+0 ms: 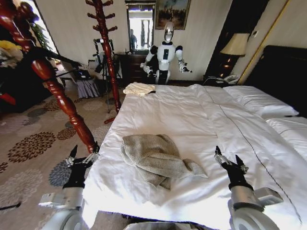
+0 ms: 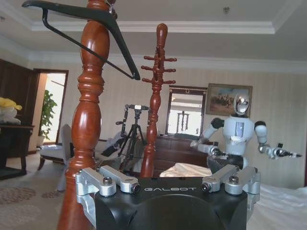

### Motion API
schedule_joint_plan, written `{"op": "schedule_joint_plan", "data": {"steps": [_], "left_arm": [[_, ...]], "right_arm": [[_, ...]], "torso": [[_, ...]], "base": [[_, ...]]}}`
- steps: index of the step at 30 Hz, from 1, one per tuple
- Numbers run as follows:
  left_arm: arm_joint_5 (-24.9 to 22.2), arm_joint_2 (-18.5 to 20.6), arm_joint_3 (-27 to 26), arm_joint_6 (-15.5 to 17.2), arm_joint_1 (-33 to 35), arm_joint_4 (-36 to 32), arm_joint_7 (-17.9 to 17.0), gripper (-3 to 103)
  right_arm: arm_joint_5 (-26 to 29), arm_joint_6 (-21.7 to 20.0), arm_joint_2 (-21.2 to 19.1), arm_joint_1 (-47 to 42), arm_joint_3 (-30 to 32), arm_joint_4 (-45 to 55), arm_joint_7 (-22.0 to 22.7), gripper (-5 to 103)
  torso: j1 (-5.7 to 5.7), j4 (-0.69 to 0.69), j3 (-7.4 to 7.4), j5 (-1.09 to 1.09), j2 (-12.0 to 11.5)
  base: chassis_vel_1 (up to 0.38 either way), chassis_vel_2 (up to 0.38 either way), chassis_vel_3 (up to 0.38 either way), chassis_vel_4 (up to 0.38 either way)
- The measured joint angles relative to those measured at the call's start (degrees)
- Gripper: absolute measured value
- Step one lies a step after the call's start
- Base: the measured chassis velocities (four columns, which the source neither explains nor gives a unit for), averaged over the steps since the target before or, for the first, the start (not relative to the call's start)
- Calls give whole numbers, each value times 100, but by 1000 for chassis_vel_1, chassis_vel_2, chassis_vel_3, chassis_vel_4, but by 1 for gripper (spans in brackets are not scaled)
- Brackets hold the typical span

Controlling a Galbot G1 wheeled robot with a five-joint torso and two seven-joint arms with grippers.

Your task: Pick up the clothes from the bed and hang them on the clothes hanger.

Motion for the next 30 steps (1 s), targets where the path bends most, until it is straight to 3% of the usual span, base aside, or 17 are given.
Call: {"op": "schedule_joint_plan", "data": {"steps": [2, 5, 9, 20, 22, 26, 30], "left_arm": [[49, -32, 6, -84, 61, 68, -1, 100], [63, -81, 15, -126, 83, 69, -1, 100], [225, -105, 10, -216, 125, 82, 2, 100], [230, -67, -34, -220, 291, -47, 8, 100], [230, -66, -34, -220, 292, -47, 7, 100], [263, -105, -29, -212, 254, 47, -100, 100], [262, -125, -48, -204, 251, 111, -155, 100]], "right_arm": [[484, -195, -27, 2, -117, 135, 207, 100], [648, -276, -65, 10, -221, 180, 239, 100], [1505, -674, -186, 12, -641, 294, 598, 100], [1761, -800, -715, 170, -727, 59, 650, 100], [1921, -842, -713, 193, -755, 42, 711, 100], [3123, -1104, -312, 458, -939, -74, 1431, 100], [3083, -1117, -49, 595, -1191, -433, 1499, 100]], "torso": [[-1, 1, 0, -3, 0], [-1, 0, 0, -1, 0], [0, 0, 0, -1, 0], [0, 0, 0, 0, 0], [-1, 0, 0, -2, 0], [-1, 0, 0, -2, 0], [-1, 0, 0, -1, 0]], "base": [[0, 0, 0, 0], [0, 0, 0, 0], [0, 0, 0, 0], [0, 0, 0, 0], [0, 0, 0, 0], [0, 0, 0, 0], [0, 0, 0, 0]]}}
